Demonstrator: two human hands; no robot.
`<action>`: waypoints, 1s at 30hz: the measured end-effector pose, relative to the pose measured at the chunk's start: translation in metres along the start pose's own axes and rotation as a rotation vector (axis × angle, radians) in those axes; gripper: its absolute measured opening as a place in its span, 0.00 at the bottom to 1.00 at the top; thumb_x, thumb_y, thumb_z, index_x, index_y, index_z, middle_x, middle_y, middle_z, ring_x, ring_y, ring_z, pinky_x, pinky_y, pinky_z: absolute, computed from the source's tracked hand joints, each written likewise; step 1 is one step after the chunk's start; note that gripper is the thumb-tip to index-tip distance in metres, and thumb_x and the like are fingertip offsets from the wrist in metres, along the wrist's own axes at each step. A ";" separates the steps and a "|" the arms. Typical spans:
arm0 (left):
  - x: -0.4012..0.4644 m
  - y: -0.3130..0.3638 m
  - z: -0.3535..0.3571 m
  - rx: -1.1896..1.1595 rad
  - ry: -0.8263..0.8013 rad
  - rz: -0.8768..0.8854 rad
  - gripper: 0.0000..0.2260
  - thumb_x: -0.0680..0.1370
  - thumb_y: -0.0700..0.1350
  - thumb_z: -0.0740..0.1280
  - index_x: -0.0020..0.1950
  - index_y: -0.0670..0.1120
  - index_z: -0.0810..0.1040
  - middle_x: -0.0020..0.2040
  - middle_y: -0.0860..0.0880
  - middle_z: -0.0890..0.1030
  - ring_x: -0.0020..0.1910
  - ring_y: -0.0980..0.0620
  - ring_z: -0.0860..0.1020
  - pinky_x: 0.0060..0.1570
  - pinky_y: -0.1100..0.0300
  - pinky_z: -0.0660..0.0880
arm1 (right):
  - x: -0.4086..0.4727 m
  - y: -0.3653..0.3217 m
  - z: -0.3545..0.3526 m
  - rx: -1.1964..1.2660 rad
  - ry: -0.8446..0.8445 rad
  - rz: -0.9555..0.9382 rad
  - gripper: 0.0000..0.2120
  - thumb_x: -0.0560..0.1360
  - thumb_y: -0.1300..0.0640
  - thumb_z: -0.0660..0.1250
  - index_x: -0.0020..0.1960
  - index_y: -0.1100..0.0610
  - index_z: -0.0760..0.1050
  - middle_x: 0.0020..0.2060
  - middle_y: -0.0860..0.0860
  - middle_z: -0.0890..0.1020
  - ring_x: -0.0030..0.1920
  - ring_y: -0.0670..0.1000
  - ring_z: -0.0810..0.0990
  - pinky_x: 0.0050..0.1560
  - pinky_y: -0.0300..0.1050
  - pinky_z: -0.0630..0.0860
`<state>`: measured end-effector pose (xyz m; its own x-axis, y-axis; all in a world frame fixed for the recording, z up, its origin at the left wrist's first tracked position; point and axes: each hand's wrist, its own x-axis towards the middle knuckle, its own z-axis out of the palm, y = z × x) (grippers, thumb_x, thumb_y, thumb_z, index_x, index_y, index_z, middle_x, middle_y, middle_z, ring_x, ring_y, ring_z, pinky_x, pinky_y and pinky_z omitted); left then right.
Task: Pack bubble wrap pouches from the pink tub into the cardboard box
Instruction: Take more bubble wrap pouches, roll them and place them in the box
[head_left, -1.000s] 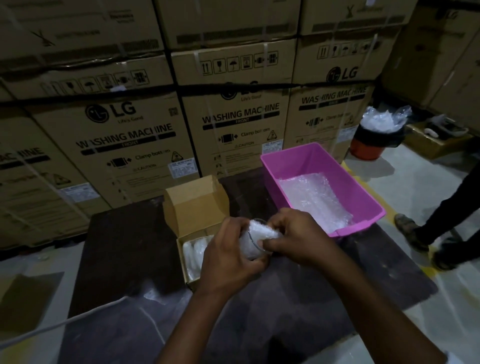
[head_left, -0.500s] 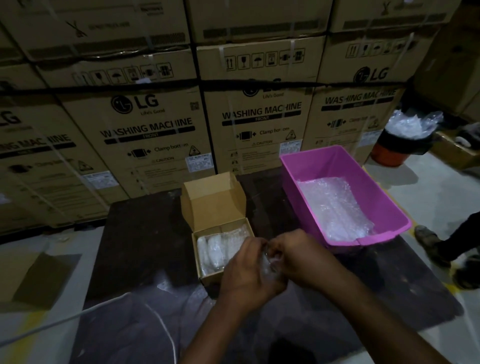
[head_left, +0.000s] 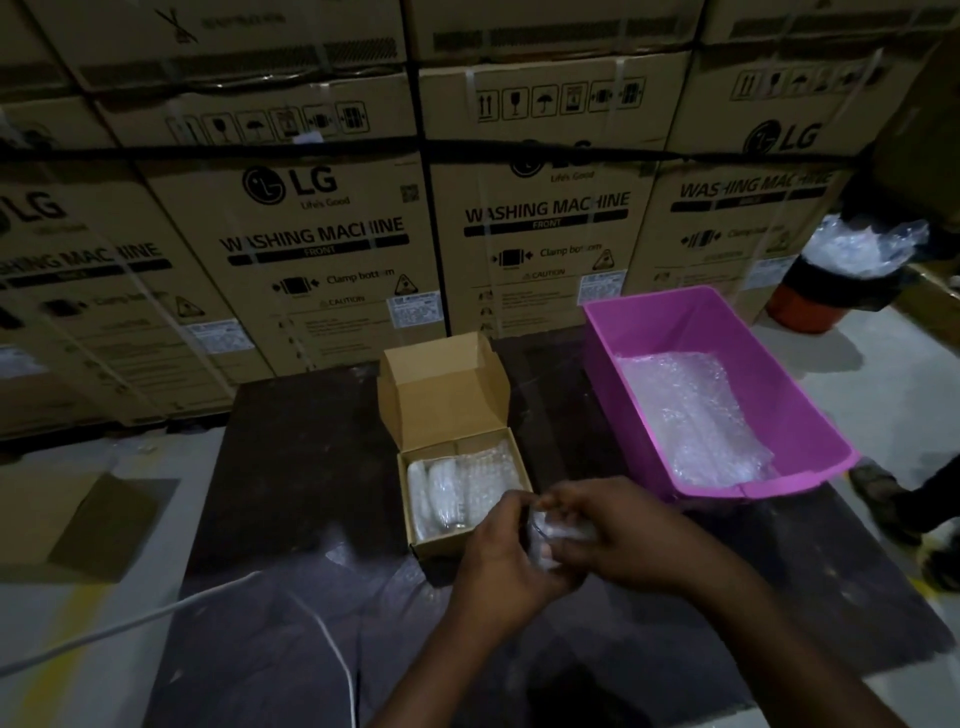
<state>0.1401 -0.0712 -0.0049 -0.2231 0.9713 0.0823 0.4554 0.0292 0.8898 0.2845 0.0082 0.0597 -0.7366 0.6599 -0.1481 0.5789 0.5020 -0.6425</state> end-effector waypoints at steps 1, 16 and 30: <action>0.002 -0.002 -0.002 -0.004 0.010 0.013 0.22 0.61 0.52 0.76 0.51 0.53 0.73 0.45 0.55 0.79 0.41 0.59 0.79 0.39 0.58 0.77 | 0.003 0.000 0.006 -0.032 0.020 -0.012 0.23 0.68 0.40 0.68 0.61 0.44 0.76 0.56 0.41 0.81 0.55 0.39 0.78 0.55 0.43 0.77; 0.043 -0.052 -0.016 0.158 0.255 0.363 0.27 0.69 0.34 0.75 0.64 0.50 0.72 0.65 0.54 0.74 0.65 0.59 0.71 0.64 0.56 0.69 | 0.073 0.007 0.012 1.113 -0.064 0.542 0.08 0.79 0.53 0.64 0.53 0.56 0.77 0.44 0.56 0.83 0.42 0.52 0.83 0.43 0.48 0.81; 0.061 -0.057 -0.022 -0.058 -0.091 -0.276 0.29 0.78 0.47 0.65 0.77 0.49 0.59 0.70 0.51 0.70 0.68 0.58 0.67 0.63 0.68 0.65 | 0.125 0.031 0.059 0.551 0.219 0.446 0.14 0.68 0.52 0.74 0.53 0.54 0.82 0.45 0.55 0.85 0.46 0.55 0.84 0.53 0.55 0.80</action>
<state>0.0819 -0.0191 -0.0404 -0.2527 0.9456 -0.2048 0.3379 0.2846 0.8971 0.1899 0.0732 -0.0237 -0.3526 0.8608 -0.3671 0.5049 -0.1553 -0.8491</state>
